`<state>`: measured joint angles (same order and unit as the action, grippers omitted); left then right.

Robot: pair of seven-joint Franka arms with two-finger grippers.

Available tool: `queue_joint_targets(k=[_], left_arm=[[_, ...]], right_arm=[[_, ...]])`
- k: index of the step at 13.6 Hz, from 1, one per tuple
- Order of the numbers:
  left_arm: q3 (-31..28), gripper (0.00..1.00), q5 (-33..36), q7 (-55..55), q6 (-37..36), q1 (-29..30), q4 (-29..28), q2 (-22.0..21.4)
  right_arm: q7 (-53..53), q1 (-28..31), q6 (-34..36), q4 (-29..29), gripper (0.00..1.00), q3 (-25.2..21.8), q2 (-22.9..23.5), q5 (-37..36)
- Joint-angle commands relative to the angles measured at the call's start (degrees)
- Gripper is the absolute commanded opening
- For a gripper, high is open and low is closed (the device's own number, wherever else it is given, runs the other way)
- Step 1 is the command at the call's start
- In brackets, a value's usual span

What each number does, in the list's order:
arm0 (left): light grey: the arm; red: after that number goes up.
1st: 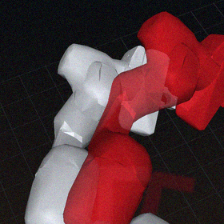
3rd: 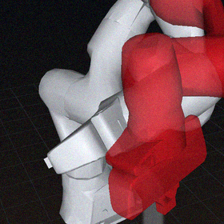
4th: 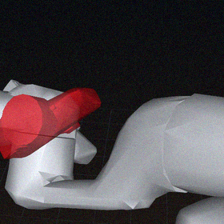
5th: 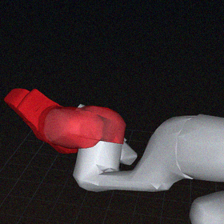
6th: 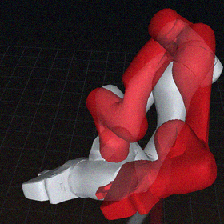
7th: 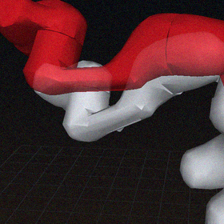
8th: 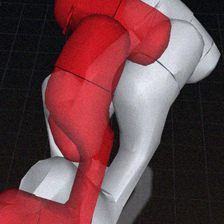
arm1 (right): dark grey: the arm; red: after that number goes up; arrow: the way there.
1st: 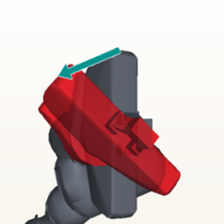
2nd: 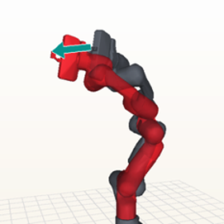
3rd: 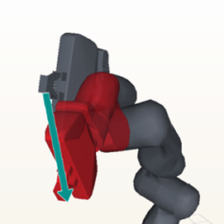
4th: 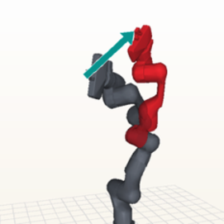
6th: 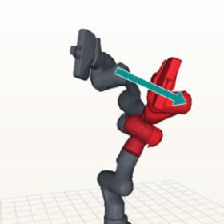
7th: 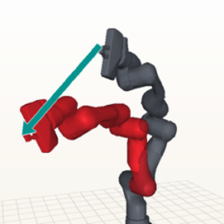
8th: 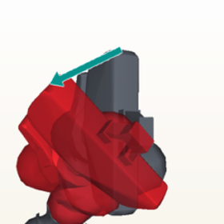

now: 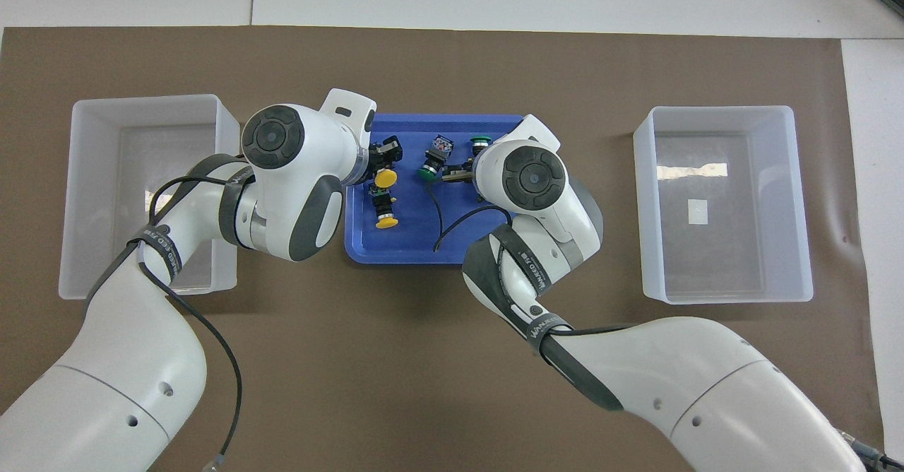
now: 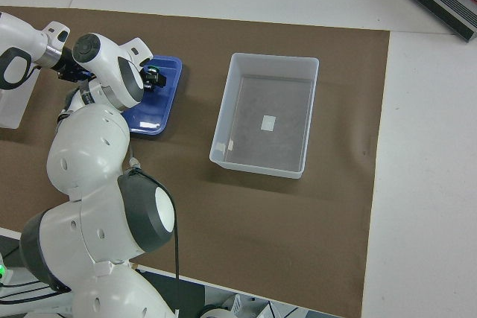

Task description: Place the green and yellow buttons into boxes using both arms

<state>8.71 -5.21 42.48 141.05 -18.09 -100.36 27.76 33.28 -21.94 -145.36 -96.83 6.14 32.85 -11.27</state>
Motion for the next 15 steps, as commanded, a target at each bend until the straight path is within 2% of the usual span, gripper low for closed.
queue_joint_targets(k=[1,3,4,6,8,10,13,15], left_arm=[[-0.89,0.15,-1.03,-0.2,1.07,-0.81,-1.42,-0.69],[-0.89,0.02,-1.03,-0.29,1.07,-0.81,-1.42,-0.69],[-0.89,0.0,-1.03,-0.38,1.07,-0.81,-1.42,-0.69],[-0.89,0.0,-1.03,-0.55,1.07,-0.81,-1.25,-0.6],[-0.8,0.0,-0.94,-0.56,0.55,-0.55,-0.28,-0.51],[-0.71,0.0,-1.12,-0.47,-1.37,-0.28,2.25,-0.16],[-0.71,0.0,-1.21,-0.38,-8.31,-0.02,8.4,0.98],[-0.71,0.0,-1.29,-0.47,-13.14,1.03,11.4,1.07]], right_arm=[[3.63,0.05,-1.59,-1.34,0.55,0.01,-0.33,-2.17],[3.64,0.14,-1.33,-1.26,0.14,0.01,-0.33,-2.17],[3.73,0.14,-1.15,-1.17,0.0,0.01,-0.41,-2.17],[3.81,0.14,-0.72,-0.82,0.0,-0.07,-0.94,-2.17],[3.38,1.27,1.64,-1.17,0.0,0.01,-4.09,-2.09],[2.94,3.91,4.9,-2.48,0.0,0.1,-9.18,-1.91],[3.2,9.17,6.49,-9.93,0.0,0.19,-19.45,-1.12],[2.94,11.81,9.21,-12.67,0.0,0.19,-23.86,-1.12]])
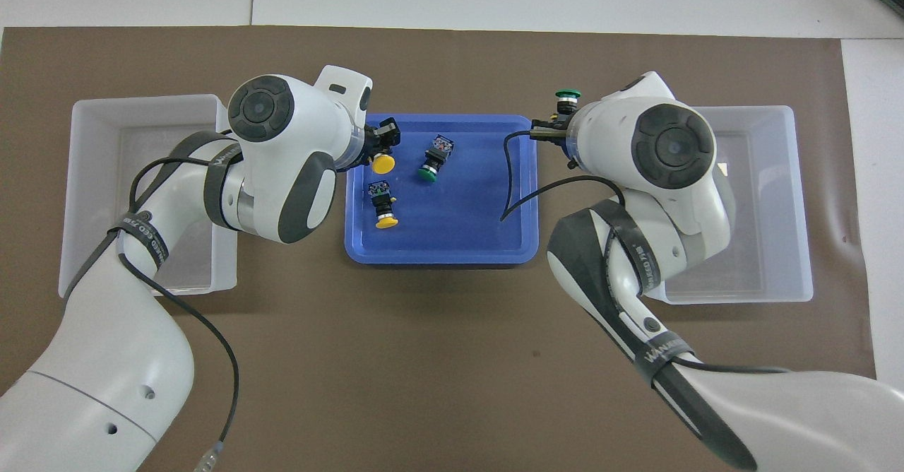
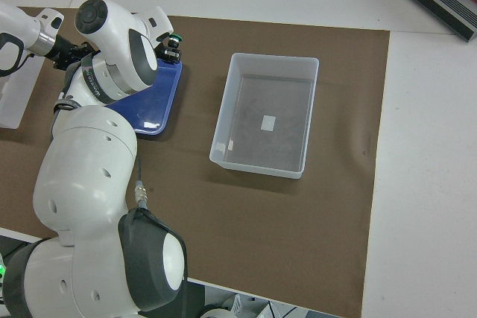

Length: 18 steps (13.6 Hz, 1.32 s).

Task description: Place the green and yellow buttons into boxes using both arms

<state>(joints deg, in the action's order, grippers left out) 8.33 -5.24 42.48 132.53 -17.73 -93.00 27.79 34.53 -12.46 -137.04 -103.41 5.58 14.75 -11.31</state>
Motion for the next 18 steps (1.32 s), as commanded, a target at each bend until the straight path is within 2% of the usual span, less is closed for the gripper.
queue_joint_targets(k=[1,3,5,8,11,12,15,17,18], left_arm=[[-0.34,0.0,-1.27,-0.55,-6.13,1.46,5.79,1.04],[-0.25,0.0,-1.09,-0.73,-9.64,3.13,8.7,1.04],[-0.42,0.0,-0.65,-2.56,-14.21,4.54,11.16,0.69],[-1.13,0.0,-0.56,-10.45,-21.67,7.87,14.06,0.25],[-1.13,0.0,-0.47,-20.47,-27.05,12.62,14.51,-0.01],[-1.13,0.0,-0.39,-24.07,-28.11,14.02,14.95,-0.19],[-1.04,0.0,1.72,-33.92,-30.75,18.24,16.18,-0.1],[-1.21,0.0,1.81,-39.37,-30.75,20.27,16.18,-0.19],[-1.22,0.0,2.25,-41.58,-30.67,20.97,16.09,-0.37]], right_arm=[[1.42,3.92,2.73,-6.97,0.0,0.75,-7.7,-1.08],[-1.9,5.95,8.34,-8.03,0.0,0.75,-9.91,1.01],[-9.53,9.28,12.05,-9.0,0.0,0.75,-11.23,3.4],[-17.63,15.61,13.72,-12.15,0.0,0.75,-11.85,8.65],[-28.45,21.41,12.95,-15.24,0.0,0.66,-12.38,9.12],[-29.95,22.56,11.46,-16.81,0.0,0.66,-12.12,9.12],[-34.25,25.81,0.59,-25.41,0.0,0.57,-11.86,9.12],[-39.0,28.97,-4.27,-27.63,0.0,0.57,-10.54,9.12],[-39.45,29.25,-4.46,-27.81,0.0,0.57,-10.01,9.12]])
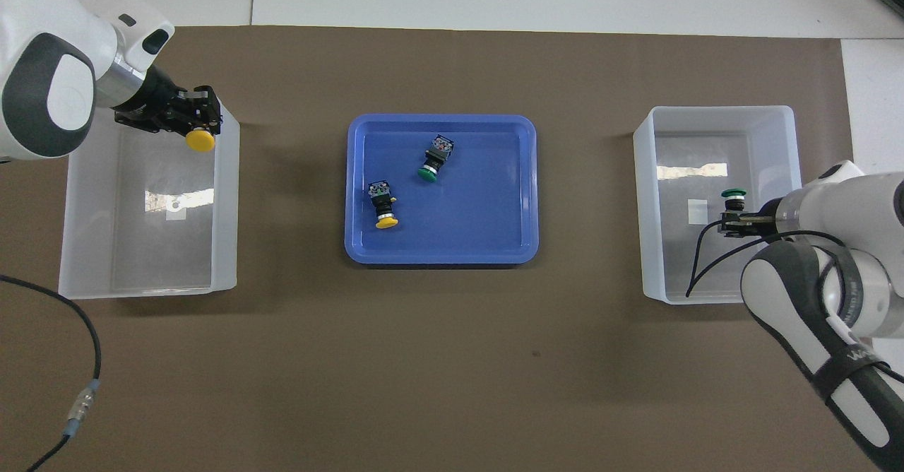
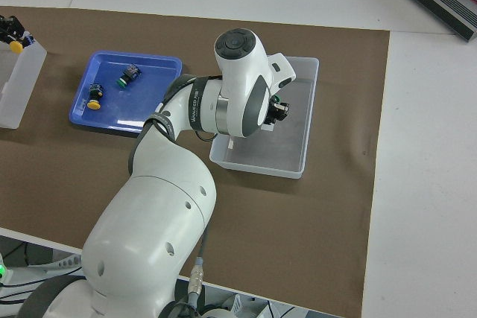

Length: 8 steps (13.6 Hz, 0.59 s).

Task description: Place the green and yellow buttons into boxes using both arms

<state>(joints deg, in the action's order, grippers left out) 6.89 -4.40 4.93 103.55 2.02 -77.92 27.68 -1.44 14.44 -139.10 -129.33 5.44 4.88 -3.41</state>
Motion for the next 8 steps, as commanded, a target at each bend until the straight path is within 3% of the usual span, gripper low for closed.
queue_joint_targets(k=[1,2,3,4,8], left_arm=[[0.41,0.0,2.45,-6.4,-1.43,1.58,0.93,-0.87],[0.58,0.0,4.99,-10.08,-0.47,2.11,0.58,-1.49],[0.58,0.0,6.75,-14.29,1.28,2.46,-0.99,-2.1],[0.58,0.0,6.77,-15.72,3.22,3.07,-3.36,-3.06],[0.58,0.0,6.77,-15.91,12.35,3.78,-13.46,-6.41]], right_arm=[[-3.48,2.35,-2.4,-1.98,0.13,0.71,0.3,1.22],[-3.31,2.18,-2.4,-2.07,0.39,0.71,0.3,1.22],[-3.39,2.18,-2.23,-1.98,0.88,0.71,0.3,1.22],[-3.31,2.26,-1.96,-1.81,1.0,0.71,0.3,1.22],[-3.31,1.92,-1.52,-0.76,1.0,0.8,-1.36,1.22]])
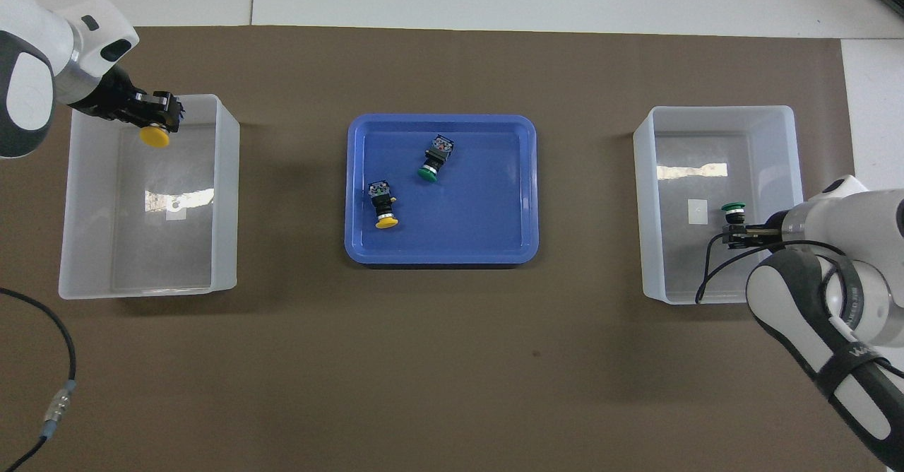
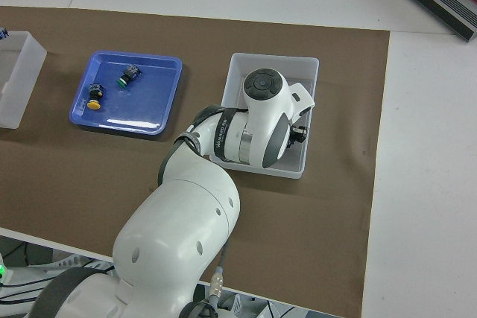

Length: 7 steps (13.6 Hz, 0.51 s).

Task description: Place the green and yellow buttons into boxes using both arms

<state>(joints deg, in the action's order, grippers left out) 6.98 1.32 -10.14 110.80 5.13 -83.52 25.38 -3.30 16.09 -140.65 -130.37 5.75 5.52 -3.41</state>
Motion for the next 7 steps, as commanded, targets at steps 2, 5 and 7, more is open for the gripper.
queue_joint_targets(k=[2,5,7], left_arm=[[0.49,0.0,1.05,-0.84,9.32,0.93,-12.79,-5.77],[0.49,0.0,0.96,-0.84,13.9,1.11,-18.25,-7.27],[0.58,0.0,0.96,-0.84,16.8,1.64,-21.32,-7.71]], right_arm=[[-1.45,-0.18,4.04,3.61,1.0,0.66,-3.41,1.21],[-1.45,-1.75,9.42,10.19,1.0,1.54,-4.55,1.3],[-1.19,-4.91,11.18,15.73,1.0,1.63,-3.33,1.73]])
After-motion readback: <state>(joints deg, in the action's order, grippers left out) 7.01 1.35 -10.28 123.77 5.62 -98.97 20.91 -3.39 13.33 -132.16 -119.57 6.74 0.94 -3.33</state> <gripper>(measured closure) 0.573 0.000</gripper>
